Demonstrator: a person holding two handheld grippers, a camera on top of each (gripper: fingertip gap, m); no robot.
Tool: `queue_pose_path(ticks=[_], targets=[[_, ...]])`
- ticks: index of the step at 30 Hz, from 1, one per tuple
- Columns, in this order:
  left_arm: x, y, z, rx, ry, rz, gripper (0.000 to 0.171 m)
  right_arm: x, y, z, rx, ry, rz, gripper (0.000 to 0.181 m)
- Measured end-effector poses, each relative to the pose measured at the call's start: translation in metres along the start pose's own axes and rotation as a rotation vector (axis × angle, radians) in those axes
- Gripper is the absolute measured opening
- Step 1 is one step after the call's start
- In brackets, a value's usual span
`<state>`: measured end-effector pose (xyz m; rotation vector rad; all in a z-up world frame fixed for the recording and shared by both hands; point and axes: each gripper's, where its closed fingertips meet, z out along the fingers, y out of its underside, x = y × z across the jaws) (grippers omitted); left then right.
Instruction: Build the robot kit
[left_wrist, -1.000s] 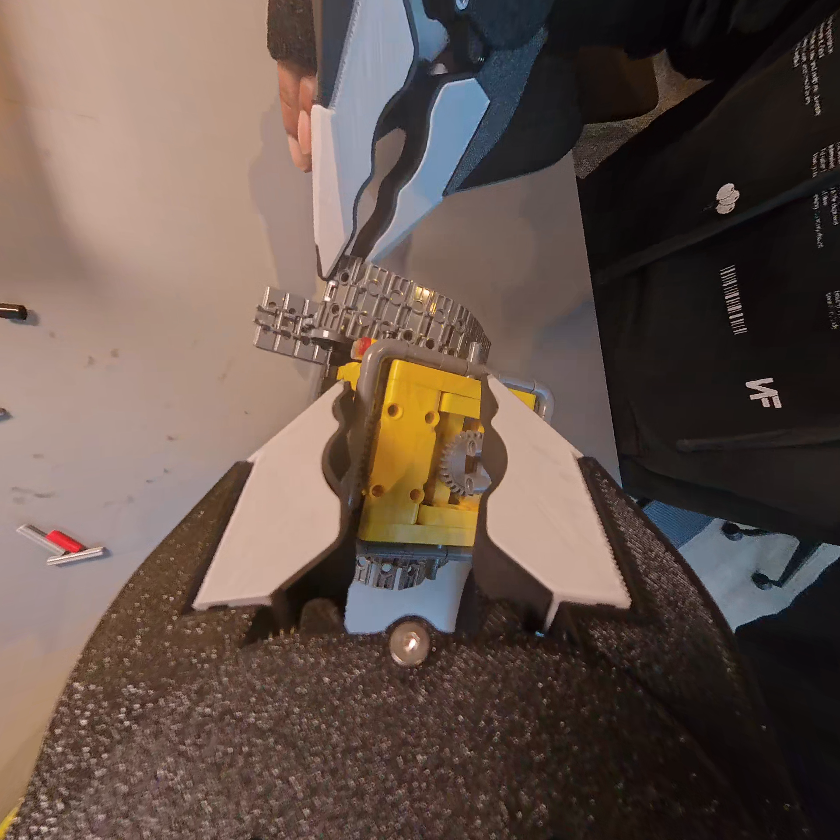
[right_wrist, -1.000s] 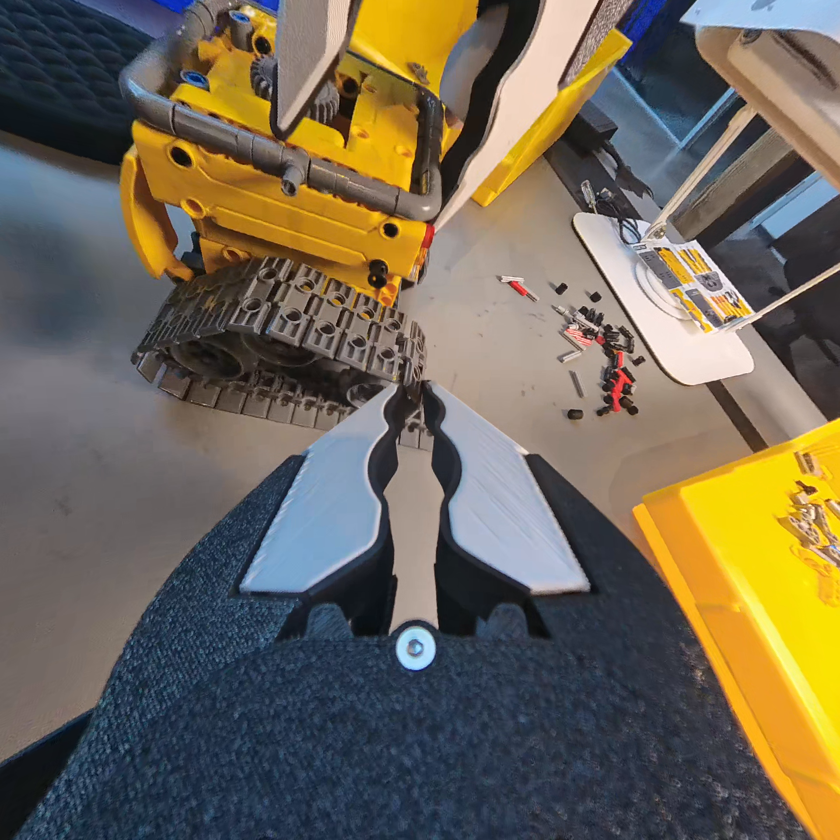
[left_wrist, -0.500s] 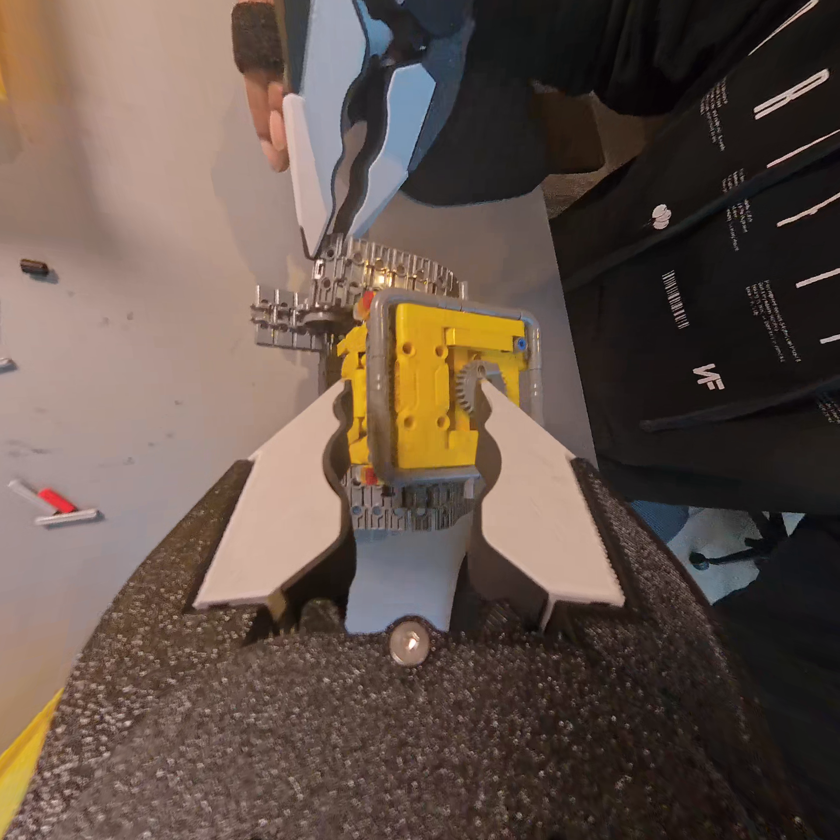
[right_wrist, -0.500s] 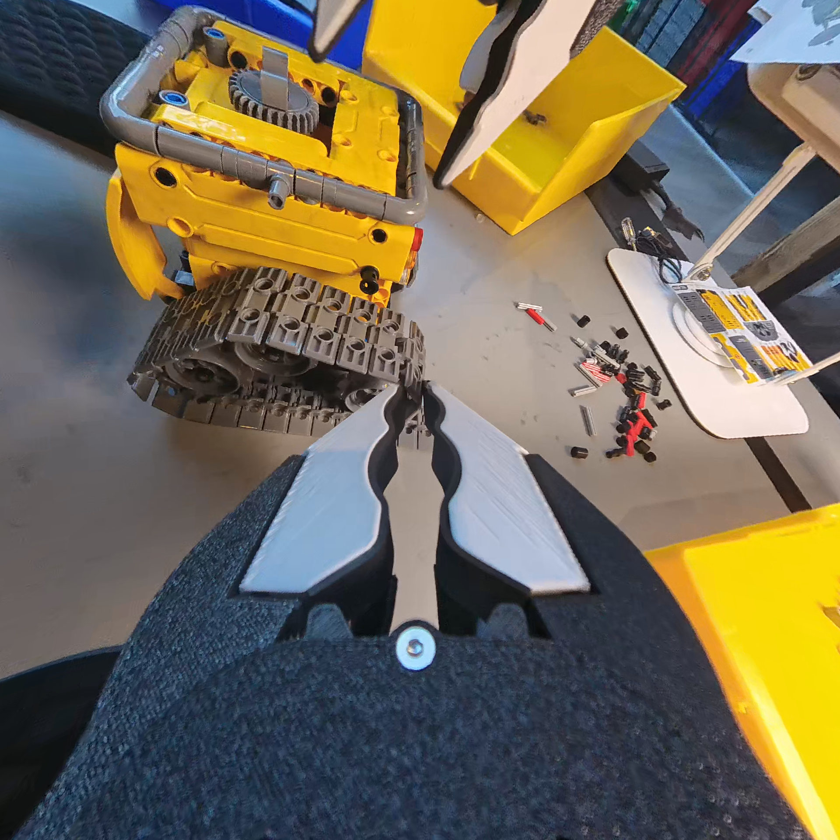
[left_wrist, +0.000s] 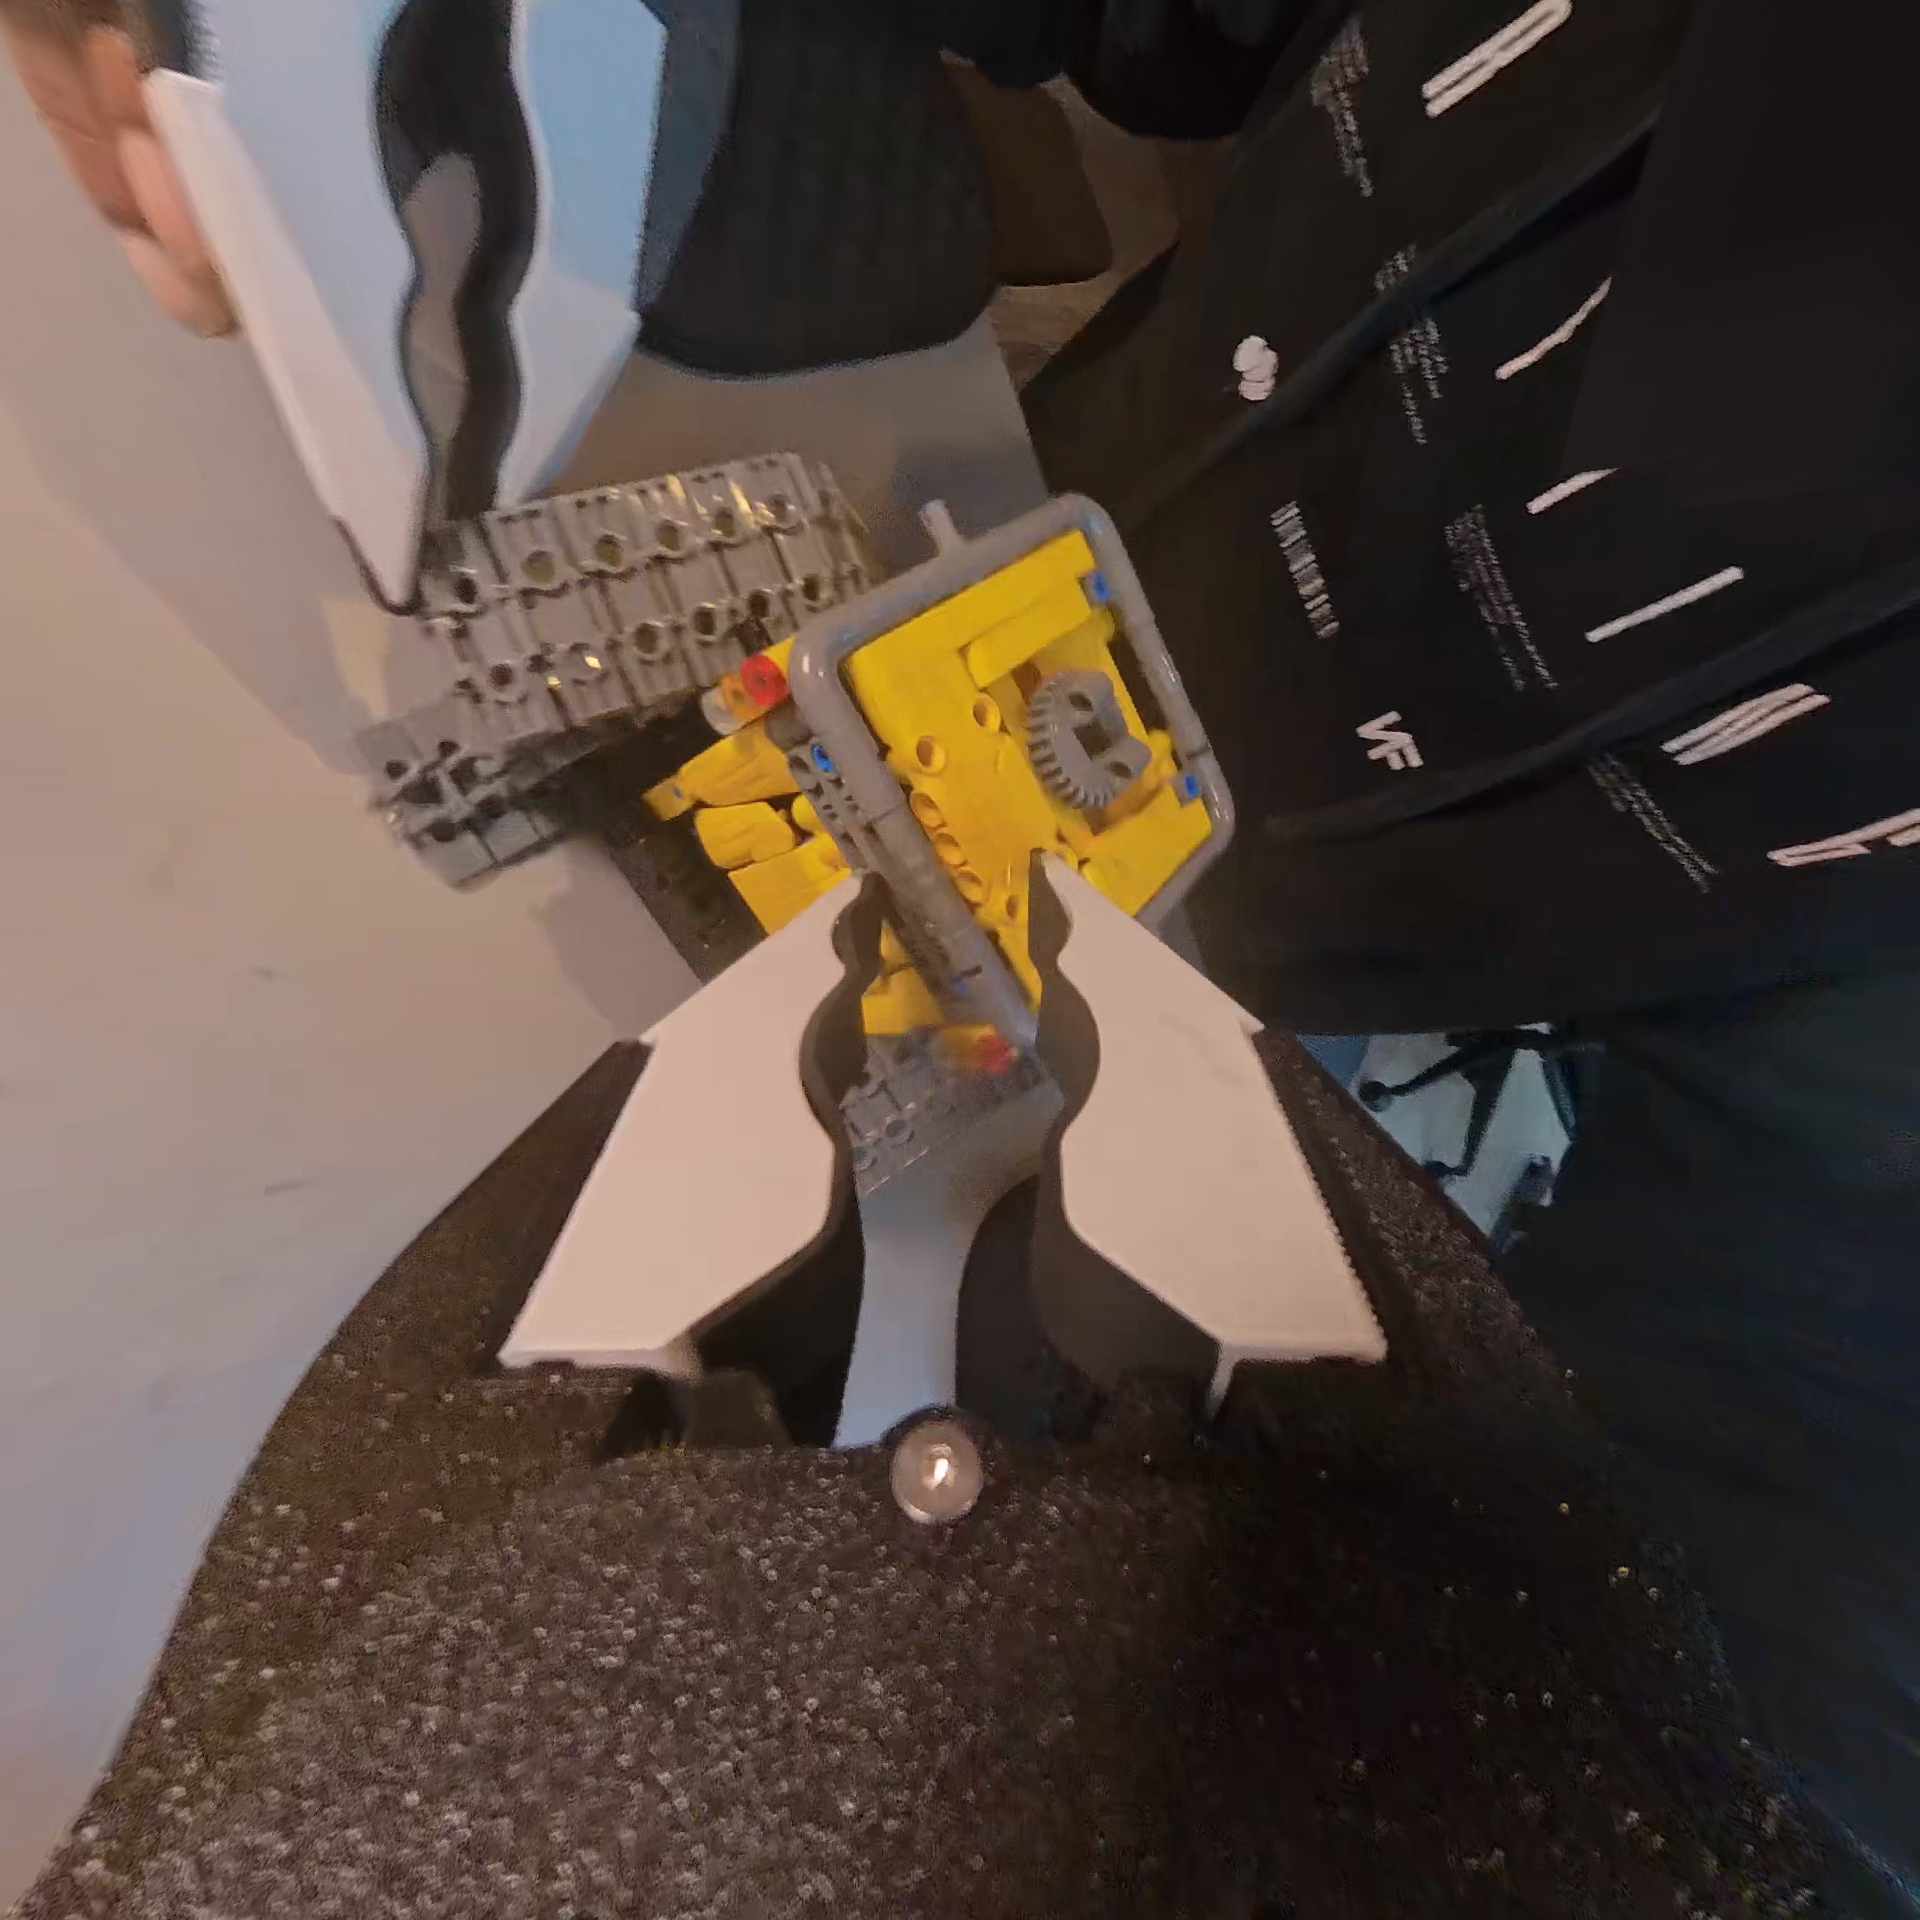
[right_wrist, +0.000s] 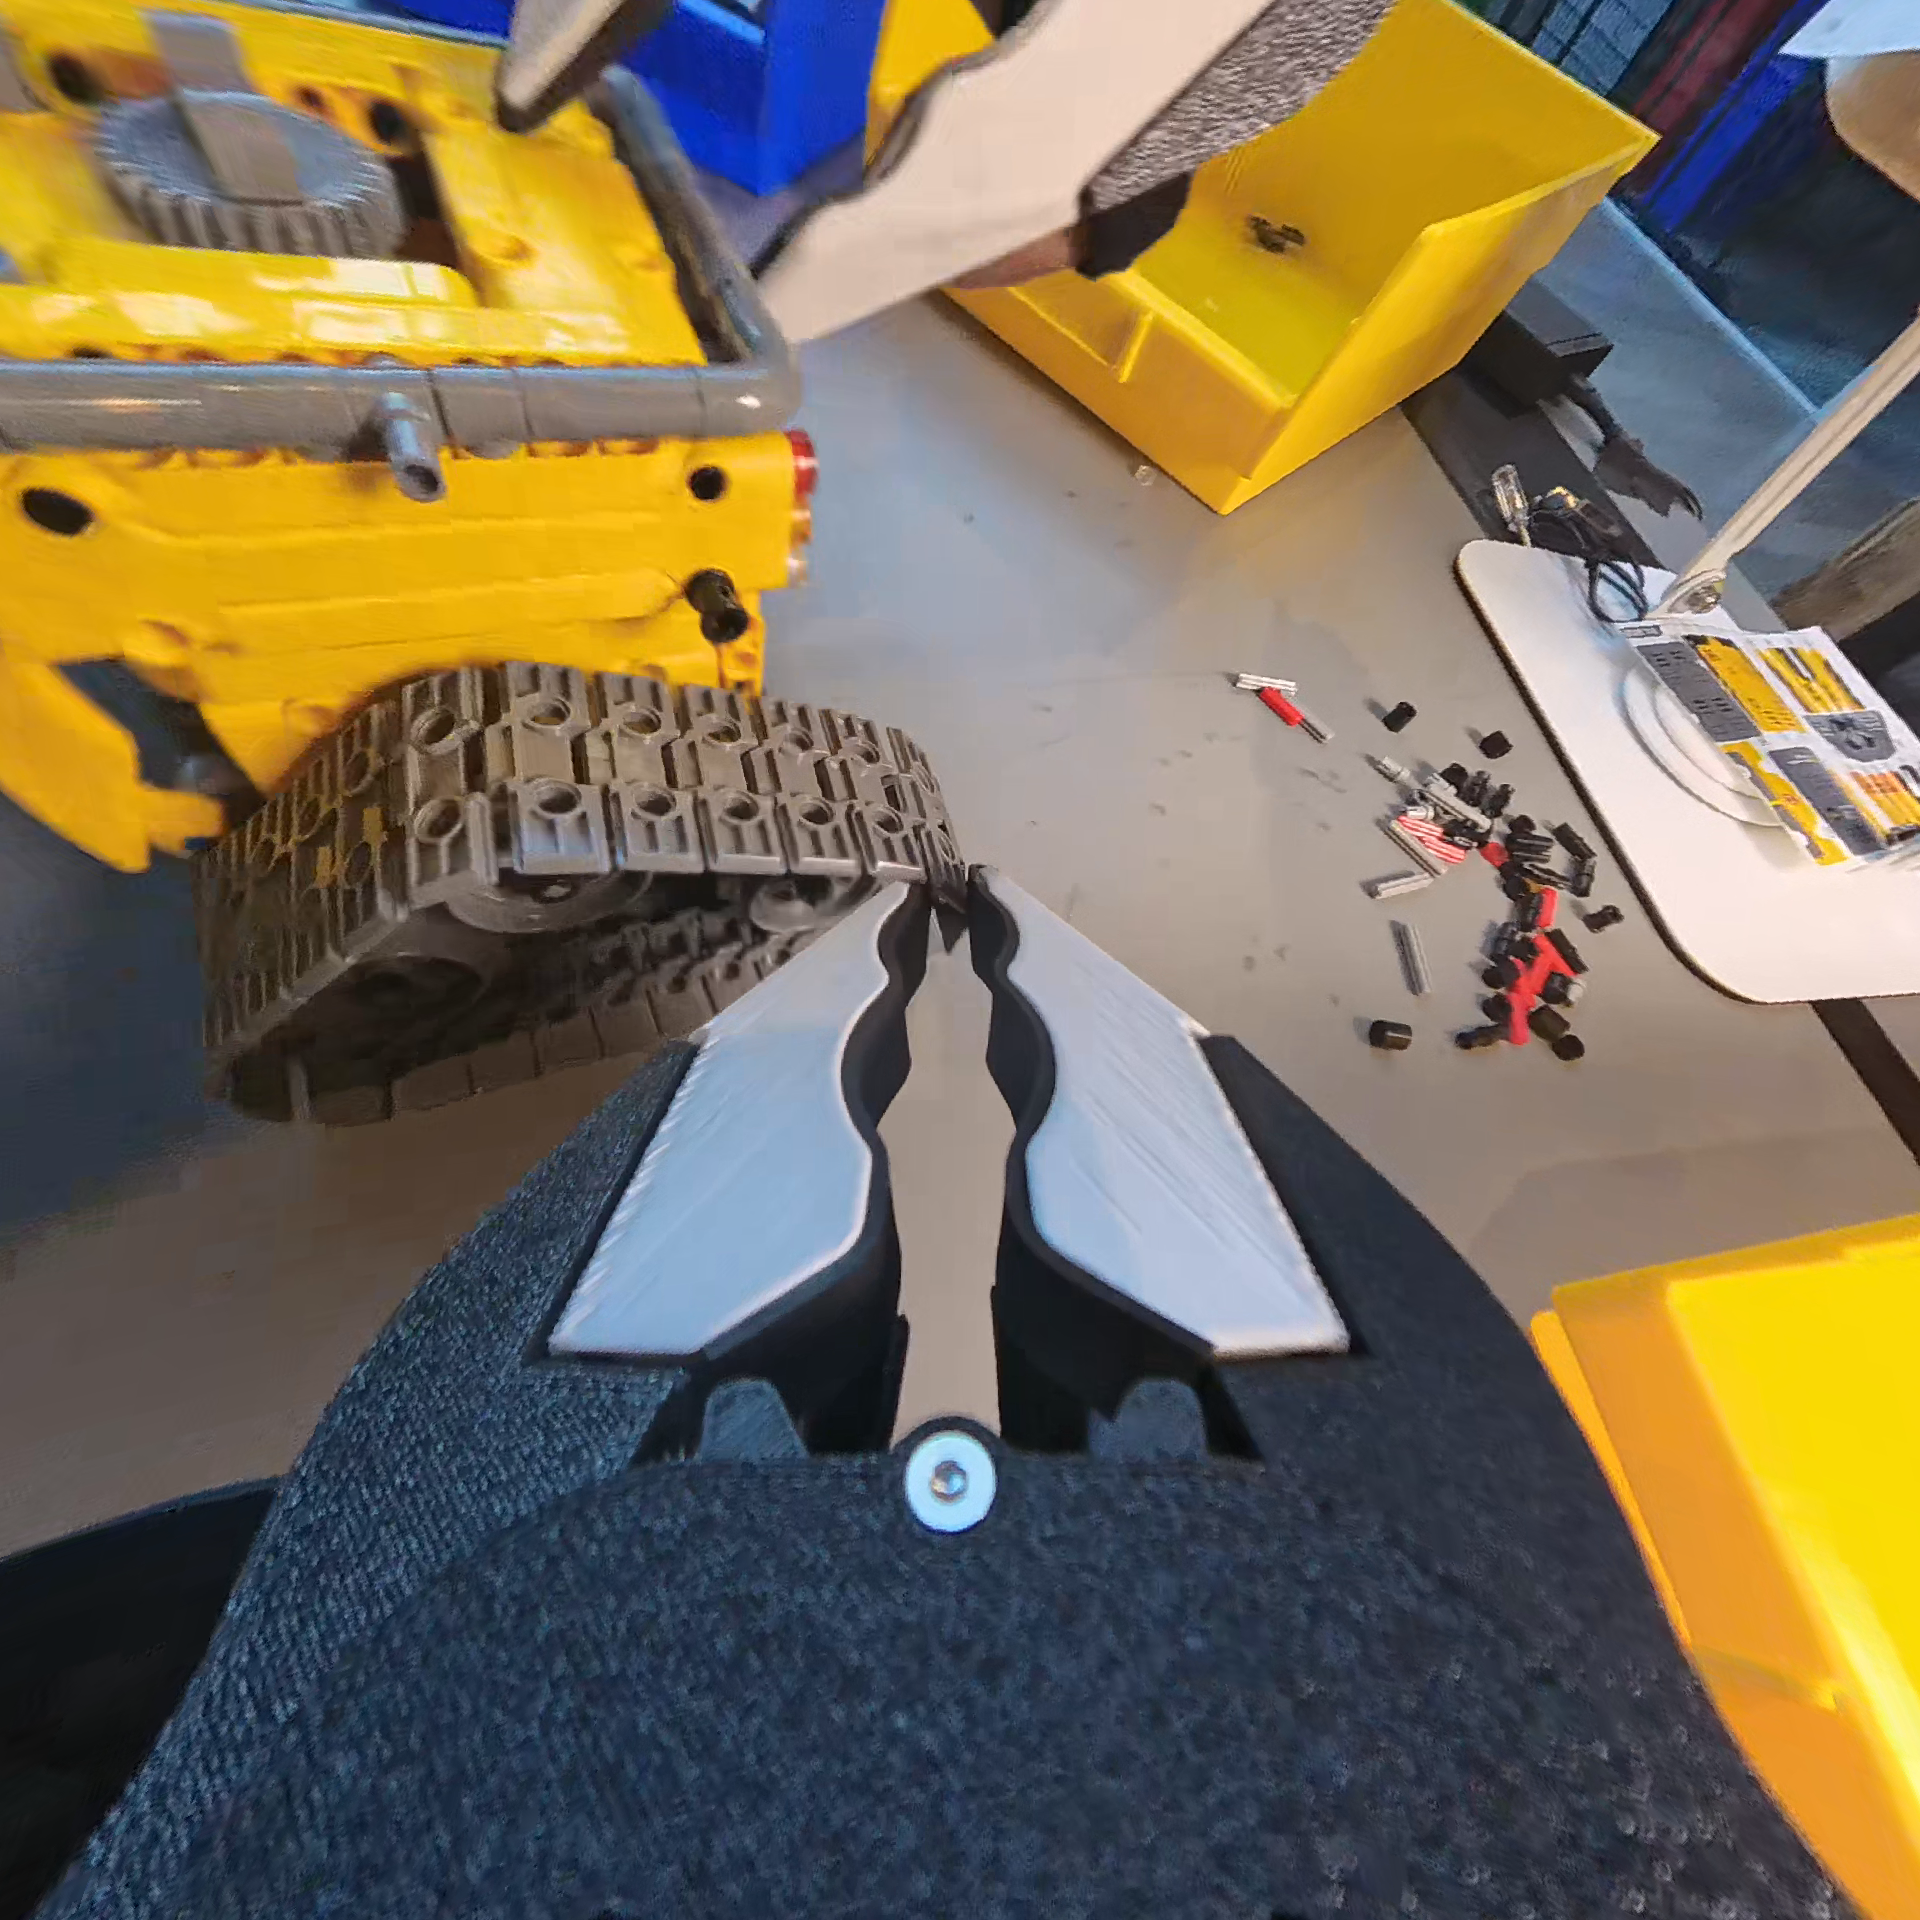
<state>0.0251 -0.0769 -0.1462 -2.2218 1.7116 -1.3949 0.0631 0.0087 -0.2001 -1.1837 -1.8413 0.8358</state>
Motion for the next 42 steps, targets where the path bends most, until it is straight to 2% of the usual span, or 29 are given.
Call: queue_pose_path(ticks=[3, 7, 14, 20, 22, 24, 29, 37, 40, 41, 42], targets=[[0.01, -0.004, 0.013, 0.014, 0.057, 0.023, 0.025, -0.007, 0.002, 0.001, 0.004, -0.034, 0.006, 0.008], [0.012, -0.01, 0.019, 0.028, 0.068, 0.043, 0.025, -0.015, 0.0, 0.002, 0.032, -0.044, -0.057, 0.009], [0.016, -0.023, 0.031, 0.106, 0.074, 0.093, 0.025, -0.03, 0.0, -0.01, 0.067, -0.127, -0.044, 0.009], [0.013, -0.034, 0.034, 0.353, 0.01, 0.093, 0.029, -0.026, 0.011, -0.015, 0.044, -0.12, 0.024, 0.006], [0.012, -0.037, 0.029, 0.454, -0.043, 0.096, 0.023, -0.023, 0.014, -0.014, 0.037, -0.129, 0.055, 0.005], [0.017, -0.037, 0.021, 0.537, -0.075, 0.096, 0.025, -0.023, 0.014, -0.014, 0.037, -0.152, 0.071, 0.005], [0.025, -0.013, 0.026, 0.576, -0.133, 0.065, 0.04, -0.019, 0.018, -0.009, -0.012, -0.181, 0.096, 0.005], [0.032, -0.016, 0.042, 0.638, -0.081, 0.084, 0.038, -0.024, 0.021, -0.007, -0.145, -0.347, 0.093, 0.005], [0.013, -0.014, 0.022, 0.678, -0.105, 0.036, 0.038, -0.024, 0.024, -0.006, -0.185, -0.397, 0.113, 0.006], [-0.006, -0.014, 0.015, 0.678, -0.164, -0.022, 0.024, -0.024, 0.023, -0.005, -0.195, -0.423, 0.129, 0.006], [-0.032, -0.012, 0.01, 0.655, -0.265, -0.091, 0.02, -0.024, 0.022, -0.005, -0.203, -0.459, 0.151, 0.007]])
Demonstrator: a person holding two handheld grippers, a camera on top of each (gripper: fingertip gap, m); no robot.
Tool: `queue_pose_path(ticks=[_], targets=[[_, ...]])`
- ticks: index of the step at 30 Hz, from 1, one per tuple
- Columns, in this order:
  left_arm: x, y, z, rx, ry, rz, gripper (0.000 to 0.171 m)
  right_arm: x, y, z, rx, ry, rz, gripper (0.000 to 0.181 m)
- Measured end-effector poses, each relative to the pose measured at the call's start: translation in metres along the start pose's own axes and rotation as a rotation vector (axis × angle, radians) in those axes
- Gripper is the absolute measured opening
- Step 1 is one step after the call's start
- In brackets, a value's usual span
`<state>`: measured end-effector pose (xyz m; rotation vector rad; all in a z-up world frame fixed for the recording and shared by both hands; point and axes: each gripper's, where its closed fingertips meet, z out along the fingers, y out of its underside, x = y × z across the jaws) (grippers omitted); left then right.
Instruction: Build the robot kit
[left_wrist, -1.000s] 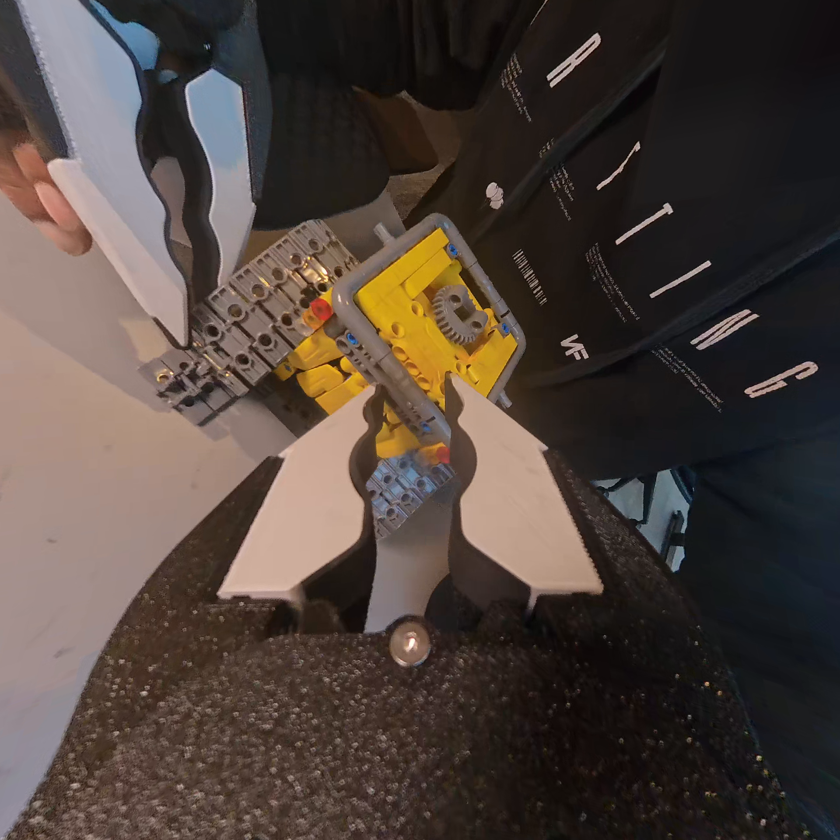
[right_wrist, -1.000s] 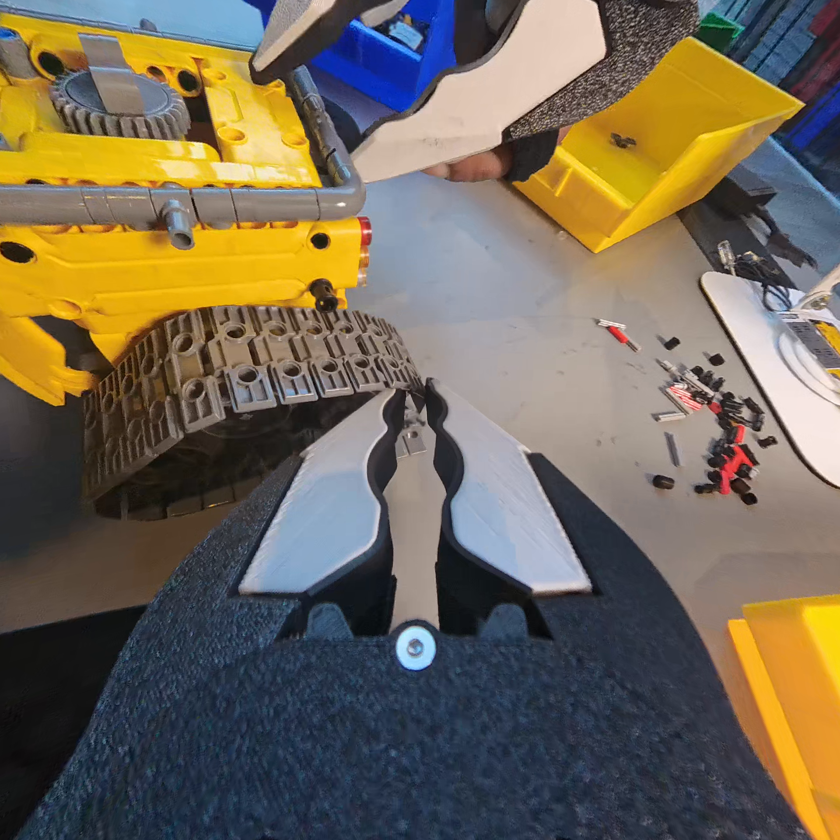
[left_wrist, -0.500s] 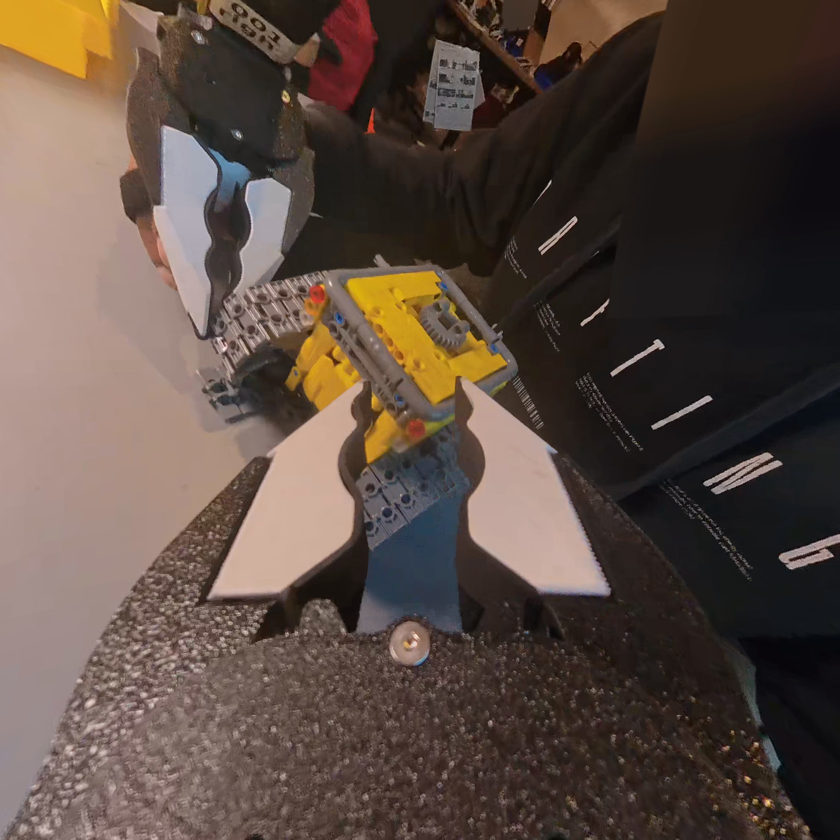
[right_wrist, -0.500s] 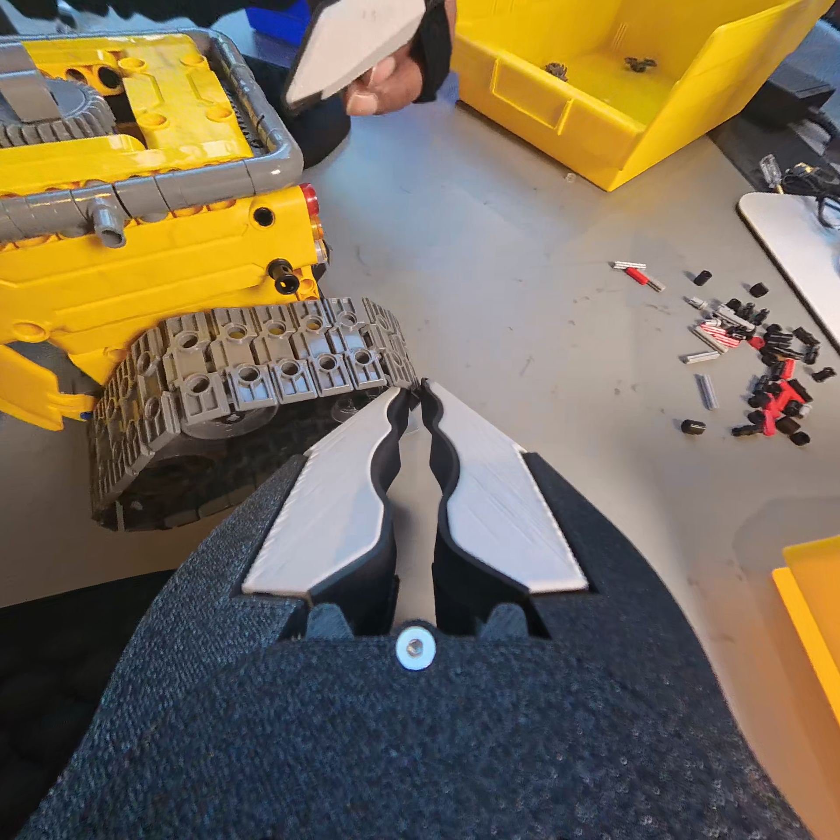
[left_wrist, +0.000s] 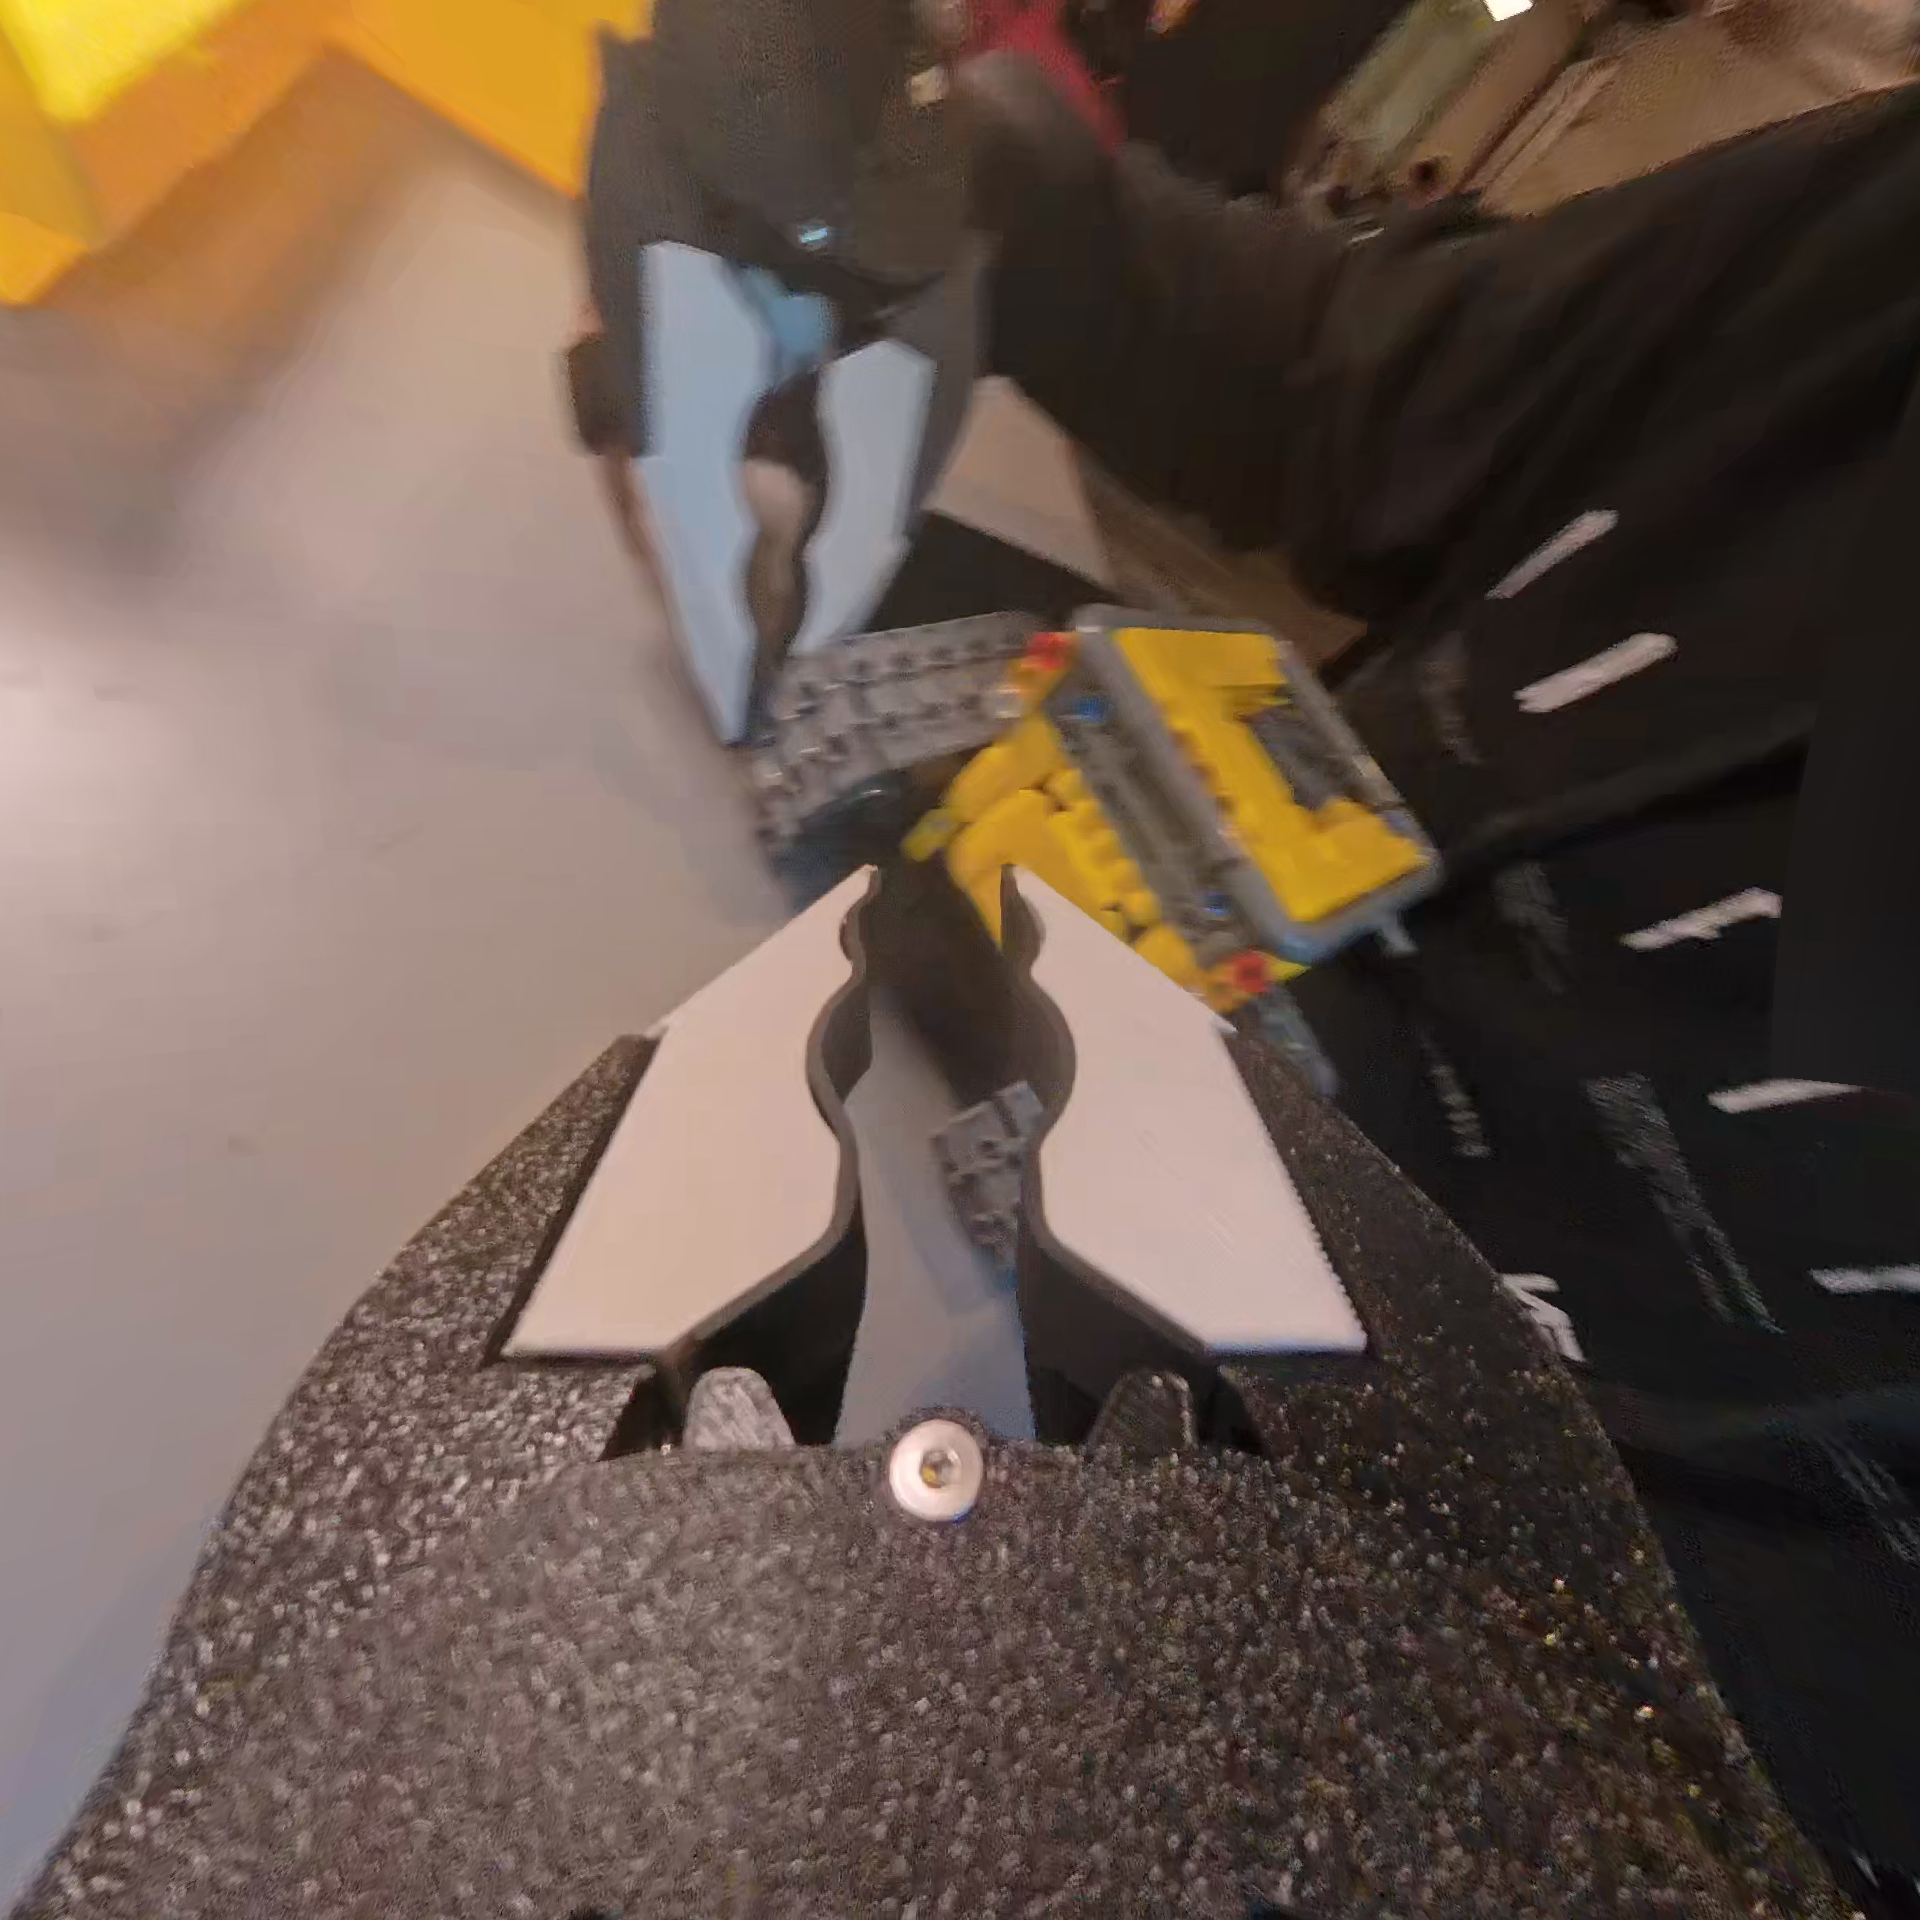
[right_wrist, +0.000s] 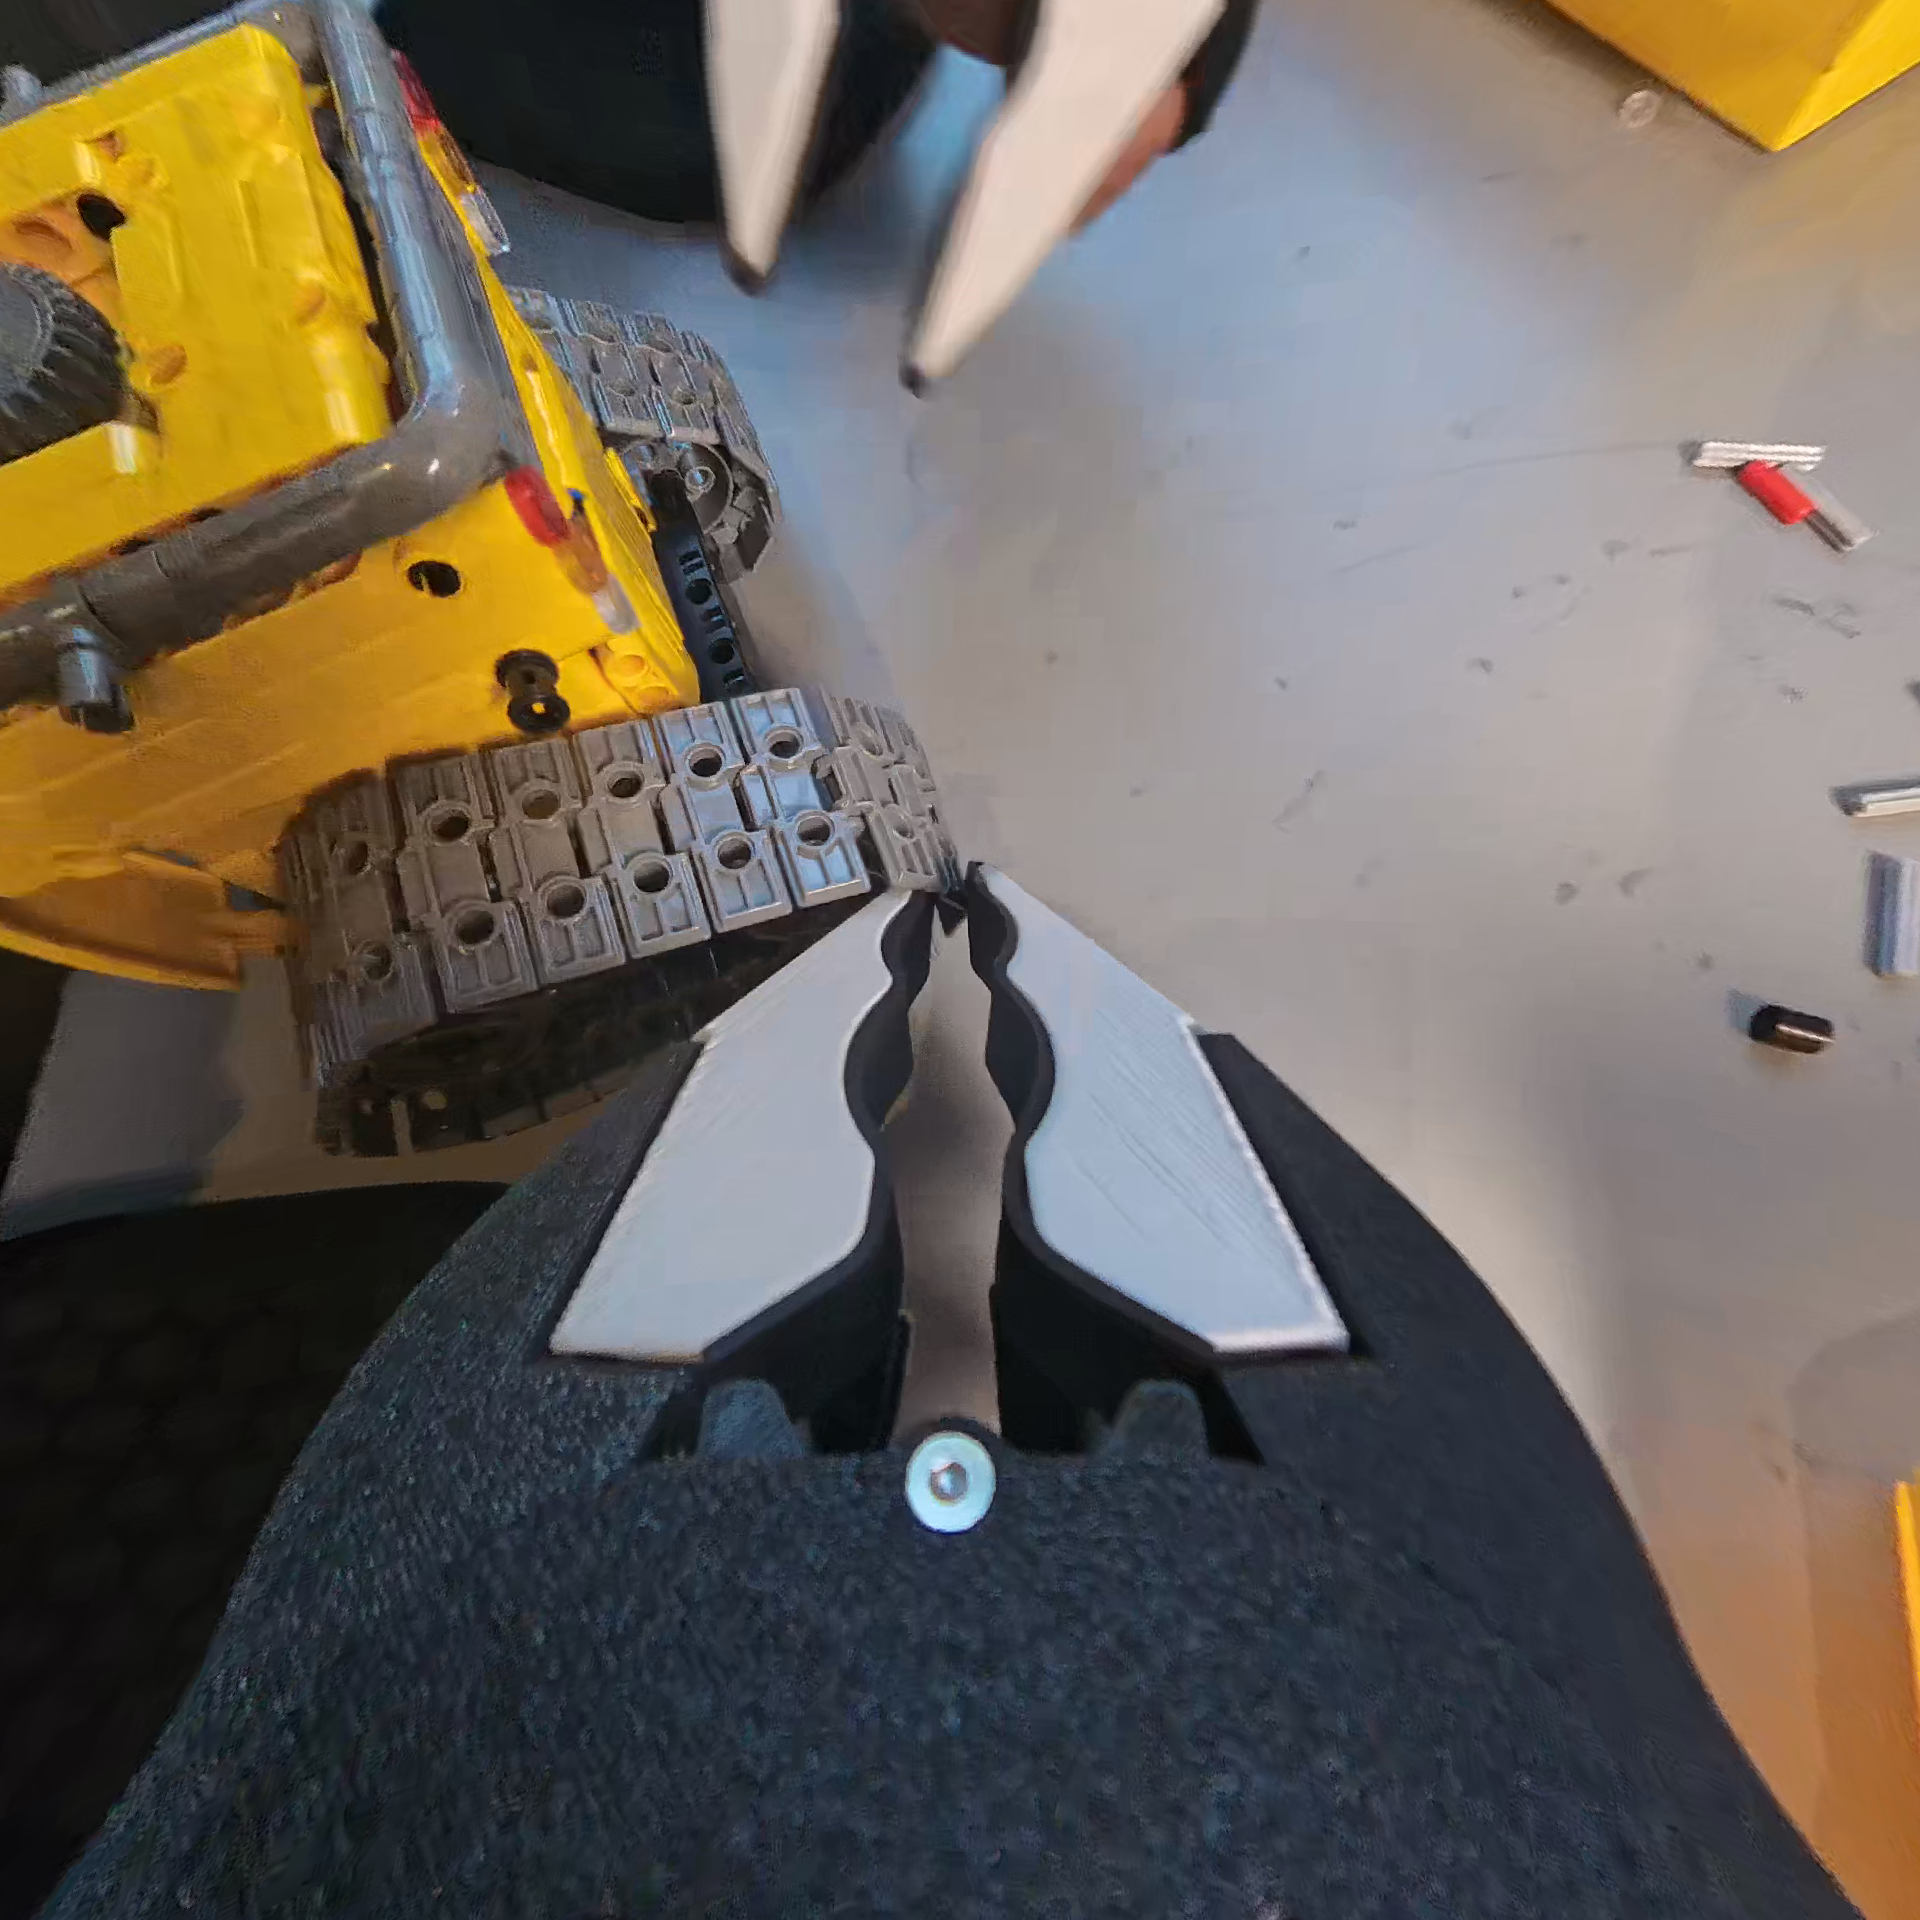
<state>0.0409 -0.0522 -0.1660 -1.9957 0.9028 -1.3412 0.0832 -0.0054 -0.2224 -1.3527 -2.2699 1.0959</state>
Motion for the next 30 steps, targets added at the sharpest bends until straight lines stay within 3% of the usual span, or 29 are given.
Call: queue_pose_path(ticks=[3, 7, 10, 16, 23, 30], targets=[[-0.032, 0.0, 0.005, -0.099, -0.1, -0.032, 0.022, 0.001, -0.002, 0.001, -0.022, -0.097, 0.059, 0.005], [-0.055, 0.023, 0.031, -0.315, -0.238, 0.092, 0.024, 0.0, -0.002, 0.004, -0.043, -0.164, 0.104, 0.005], [-0.046, 0.033, 0.052, -0.319, -0.146, 0.053, 0.016, 0.0, -0.001, 0.005, -0.04, -0.199, 0.157, 0.005], [-0.049, 0.041, 0.062, -0.318, -0.156, 0.044, 0.006, 0.001, 0.004, 0.011, -0.043, -0.227, 0.238, 0.005], [-0.044, 0.032, 0.059, -0.26, -0.145, 0.037, 0.011, -0.001, 0.008, 0.012, -0.056, -0.255, 0.3, 0.005], [-0.049, 0.039, 0.065, -0.309, -0.193, 0.09, 0.003, -0.002, 0.015, 0.013, -0.125, -0.255, 0.293, 0.005]])
